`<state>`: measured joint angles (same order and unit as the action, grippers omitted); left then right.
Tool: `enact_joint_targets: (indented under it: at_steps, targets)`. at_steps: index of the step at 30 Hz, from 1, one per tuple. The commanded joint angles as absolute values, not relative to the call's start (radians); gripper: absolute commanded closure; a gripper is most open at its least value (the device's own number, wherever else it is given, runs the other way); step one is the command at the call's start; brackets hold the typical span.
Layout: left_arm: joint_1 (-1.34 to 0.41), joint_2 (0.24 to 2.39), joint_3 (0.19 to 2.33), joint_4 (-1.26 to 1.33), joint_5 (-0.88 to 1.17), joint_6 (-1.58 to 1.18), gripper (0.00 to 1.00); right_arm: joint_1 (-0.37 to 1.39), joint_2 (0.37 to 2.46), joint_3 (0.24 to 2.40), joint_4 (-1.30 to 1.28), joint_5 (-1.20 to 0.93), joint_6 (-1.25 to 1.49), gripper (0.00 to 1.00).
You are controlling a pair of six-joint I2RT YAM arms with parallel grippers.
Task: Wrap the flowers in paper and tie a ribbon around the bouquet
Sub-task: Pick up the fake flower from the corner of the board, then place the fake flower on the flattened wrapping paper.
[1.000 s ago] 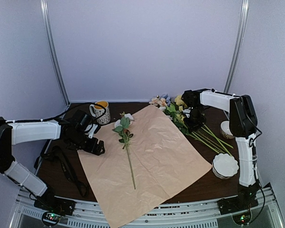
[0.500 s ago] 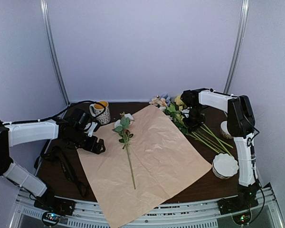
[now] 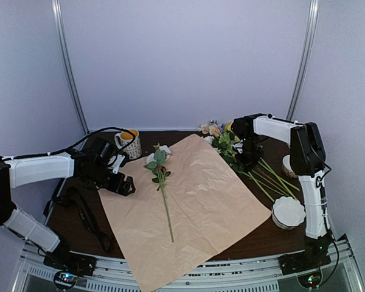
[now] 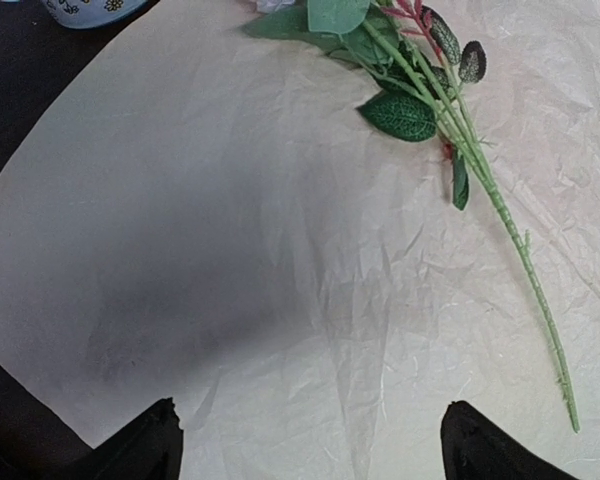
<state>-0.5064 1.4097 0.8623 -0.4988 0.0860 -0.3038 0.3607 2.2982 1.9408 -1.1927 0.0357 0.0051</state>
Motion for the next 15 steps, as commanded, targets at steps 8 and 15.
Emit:
enact_joint_targets:
  at_steps: [8, 15]
  targets:
    - [-0.504, 1.372, 0.889, -0.501, 0.095, -0.28, 0.07, 0.366, 1.88, 1.799, -1.054, 0.151, 0.077, 1.0]
    - [-0.503, 1.367, 0.889, -0.515, 0.077, -0.275, 0.07, 0.366, 1.657, 1.708, -0.957, -0.018, 0.259, 1.0]
